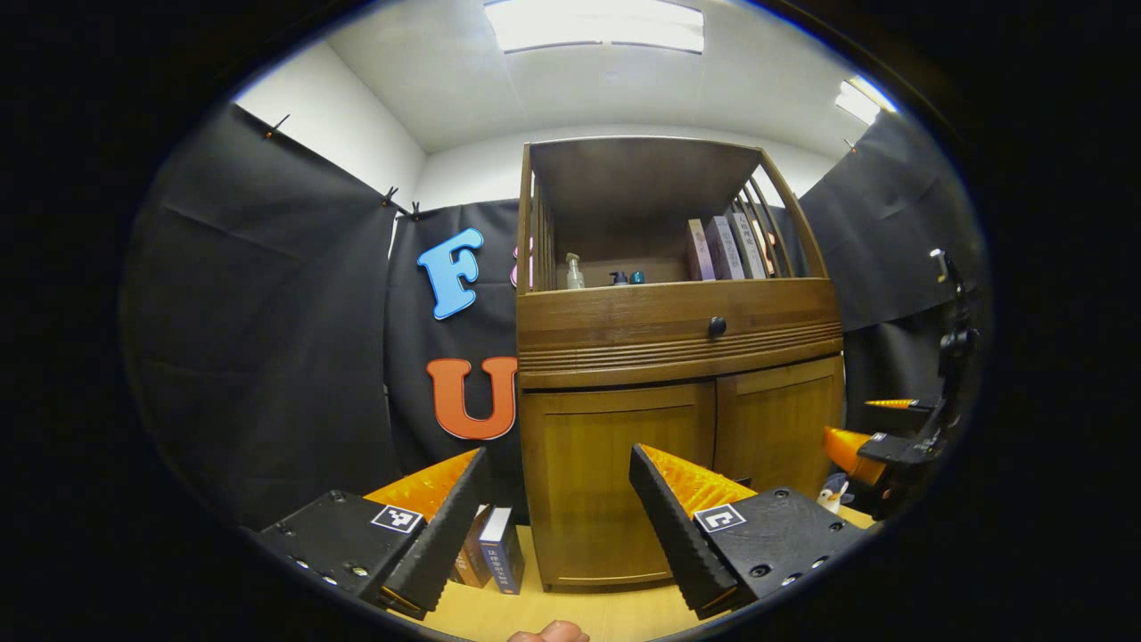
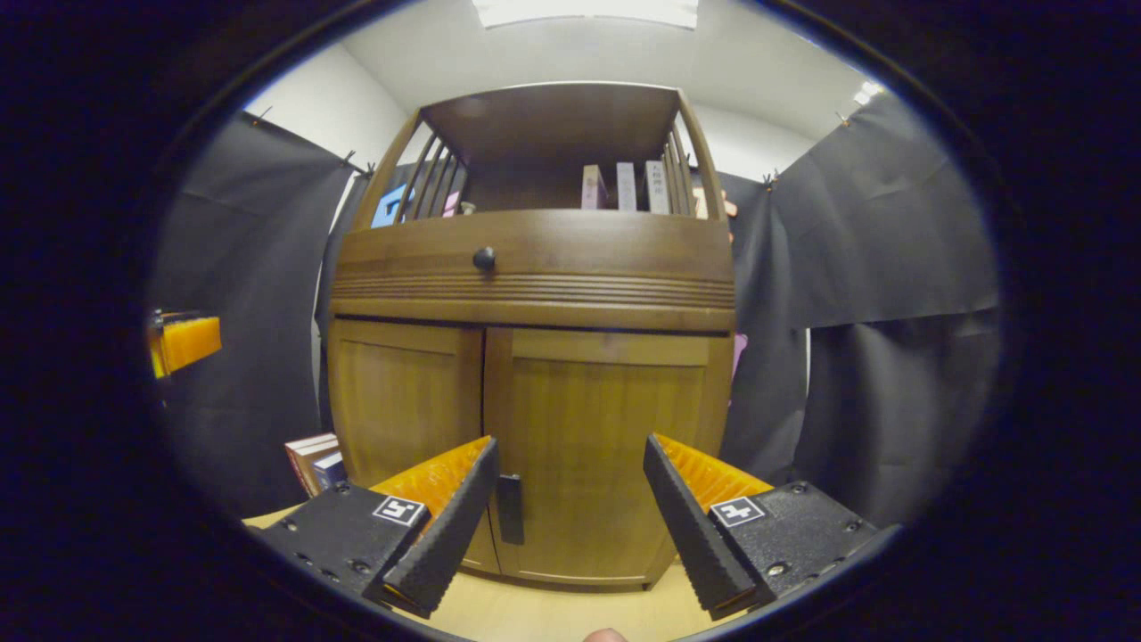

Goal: Open the right door of the double-door shoe cabinet with the right hand, and open the left door with the left hand.

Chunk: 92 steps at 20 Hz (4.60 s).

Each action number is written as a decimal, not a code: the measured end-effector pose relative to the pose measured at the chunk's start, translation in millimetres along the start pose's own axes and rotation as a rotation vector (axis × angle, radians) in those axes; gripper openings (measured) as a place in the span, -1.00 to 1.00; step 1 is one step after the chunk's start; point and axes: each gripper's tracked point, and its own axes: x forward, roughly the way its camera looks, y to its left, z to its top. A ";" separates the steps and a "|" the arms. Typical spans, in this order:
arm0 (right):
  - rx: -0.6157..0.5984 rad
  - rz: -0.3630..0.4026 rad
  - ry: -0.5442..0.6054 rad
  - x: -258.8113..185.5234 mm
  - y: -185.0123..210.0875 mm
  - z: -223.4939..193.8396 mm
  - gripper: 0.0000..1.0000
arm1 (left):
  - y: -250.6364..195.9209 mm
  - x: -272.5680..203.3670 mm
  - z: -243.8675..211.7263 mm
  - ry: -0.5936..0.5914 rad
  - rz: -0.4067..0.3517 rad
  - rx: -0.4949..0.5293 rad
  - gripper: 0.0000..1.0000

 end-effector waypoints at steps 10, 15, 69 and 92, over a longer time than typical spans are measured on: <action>0.048 0.041 0.199 85.2 41.5 -114.5 1.00 | 45.0 -1.9 -22.2 0.043 0.089 -0.037 0.89; 0.083 -0.003 0.248 111.1 44.1 -146.0 0.87 | 61.3 -4.5 -30.3 0.057 0.126 -0.039 0.89; 0.112 0.078 0.274 -22.9 -7.0 -166.2 -0.39 | -77.2 -3.6 -74.7 0.192 -0.118 -0.046 0.91; 0.181 -0.134 0.339 -94.4 -133.9 -173.4 -0.75 | -108.5 4.9 -98.2 0.234 -0.119 -0.065 0.90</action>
